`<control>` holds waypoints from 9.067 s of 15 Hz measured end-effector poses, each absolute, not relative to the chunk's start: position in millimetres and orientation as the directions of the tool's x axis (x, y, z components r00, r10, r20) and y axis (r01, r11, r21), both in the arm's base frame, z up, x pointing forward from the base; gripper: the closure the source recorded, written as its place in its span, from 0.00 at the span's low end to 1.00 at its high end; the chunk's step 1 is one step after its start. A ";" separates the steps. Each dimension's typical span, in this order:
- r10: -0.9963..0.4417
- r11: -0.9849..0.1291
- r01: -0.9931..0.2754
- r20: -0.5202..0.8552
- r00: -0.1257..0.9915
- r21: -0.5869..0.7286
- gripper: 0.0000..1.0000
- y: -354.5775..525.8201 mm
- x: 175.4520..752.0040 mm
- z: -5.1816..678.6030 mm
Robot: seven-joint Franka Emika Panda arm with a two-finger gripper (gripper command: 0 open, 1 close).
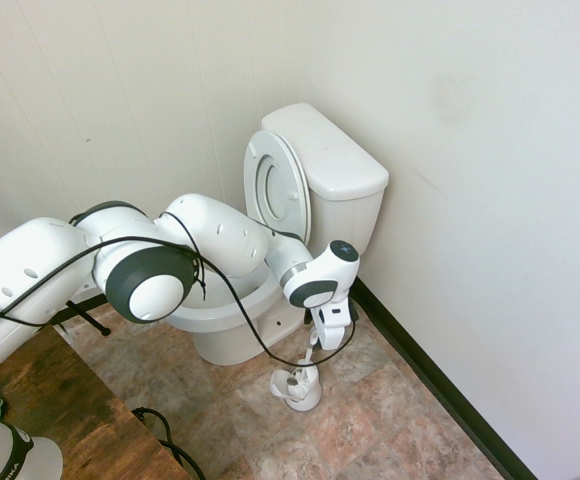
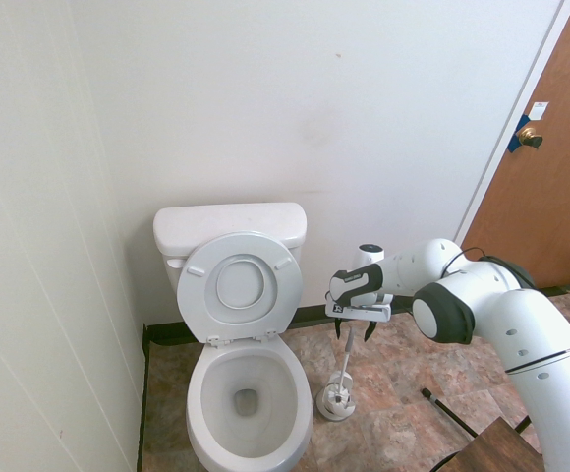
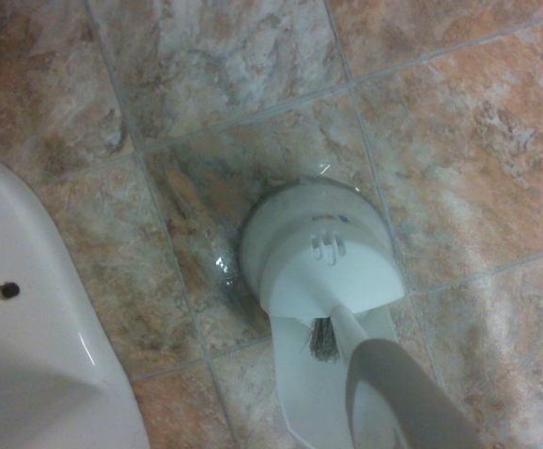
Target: Clean the toilet
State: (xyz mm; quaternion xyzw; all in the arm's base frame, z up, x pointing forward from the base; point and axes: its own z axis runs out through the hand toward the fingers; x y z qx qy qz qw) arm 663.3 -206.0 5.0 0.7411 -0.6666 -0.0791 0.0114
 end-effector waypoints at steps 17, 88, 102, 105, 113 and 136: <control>-0.988 -0.117 -0.984 -0.119 0.101 0.132 1.00 -204.9 674.9 -17.8; -0.863 -0.503 -0.857 0.131 0.489 -0.114 1.00 182.2 668.9 204.6; -0.845 -0.530 -0.840 0.151 0.512 -0.119 1.00 247.3 671.0 173.0; -0.826 -0.559 -0.824 0.148 0.544 -0.095 1.00 265.6 654.8 165.3; -0.775 -0.631 -0.775 0.024 0.632 0.041 1.00 277.1 566.7 143.2; -0.820 -0.573 -0.819 0.031 0.572 -0.041 1.00 148.5 625.9 166.1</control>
